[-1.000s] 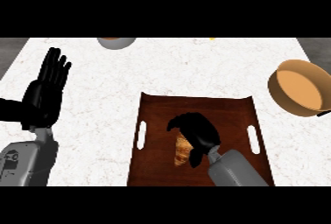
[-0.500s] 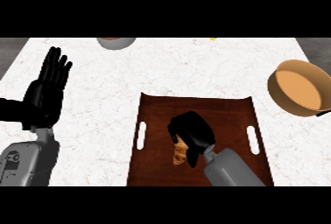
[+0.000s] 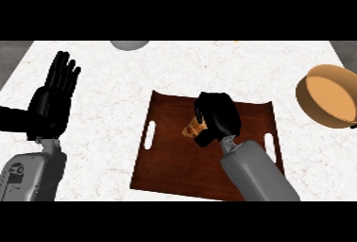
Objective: Pick the croissant from the tray and place it in the pot
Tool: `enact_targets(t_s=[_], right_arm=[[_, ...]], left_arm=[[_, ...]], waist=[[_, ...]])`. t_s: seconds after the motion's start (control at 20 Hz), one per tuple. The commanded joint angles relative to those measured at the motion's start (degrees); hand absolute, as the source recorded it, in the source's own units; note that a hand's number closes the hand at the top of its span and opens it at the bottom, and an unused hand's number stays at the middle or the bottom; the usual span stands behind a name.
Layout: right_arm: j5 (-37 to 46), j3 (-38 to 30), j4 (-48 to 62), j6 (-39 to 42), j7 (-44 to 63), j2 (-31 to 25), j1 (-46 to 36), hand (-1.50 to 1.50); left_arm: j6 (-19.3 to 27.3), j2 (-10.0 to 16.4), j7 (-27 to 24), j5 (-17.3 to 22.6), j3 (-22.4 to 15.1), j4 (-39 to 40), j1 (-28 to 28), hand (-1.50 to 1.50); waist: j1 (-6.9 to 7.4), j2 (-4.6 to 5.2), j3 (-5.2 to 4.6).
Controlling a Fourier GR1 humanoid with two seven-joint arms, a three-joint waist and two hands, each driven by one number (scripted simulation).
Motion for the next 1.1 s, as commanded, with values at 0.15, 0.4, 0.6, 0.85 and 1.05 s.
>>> enact_targets(t_s=[0.15,0.4,0.6,0.85,1.05], right_arm=[[5.85,-13.96,9.12,-4.33,25.29,0.84,-18.55,1.50],[17.17,-16.86,16.12,-5.23,41.19,-1.35,-30.57,1.50],[23.97,-18.35,20.86,-9.70,47.04,-4.61,-36.08,1.50],[29.23,-20.65,23.67,-9.74,49.96,-6.42,-40.72,1.50],[31.05,-23.62,25.09,-10.07,50.46,-8.45,-39.80,1.50]], left_arm=[[-0.67,-0.62,0.98,-0.08,-1.64,0.08,-2.39,0.00],[0.05,-0.62,1.62,-0.55,-1.70,-0.48,-3.47,0.00],[-0.50,0.03,2.09,0.28,-0.60,0.50,-2.80,0.00],[-1.27,0.60,0.09,0.65,0.54,0.63,-0.38,0.00],[-1.14,1.32,1.72,0.63,0.87,-0.53,-0.86,0.00]], waist=[[2.60,0.88,0.04],[2.39,0.51,0.02],[1.58,0.49,0.10],[0.33,0.06,0.13],[-0.39,-0.11,0.17]])
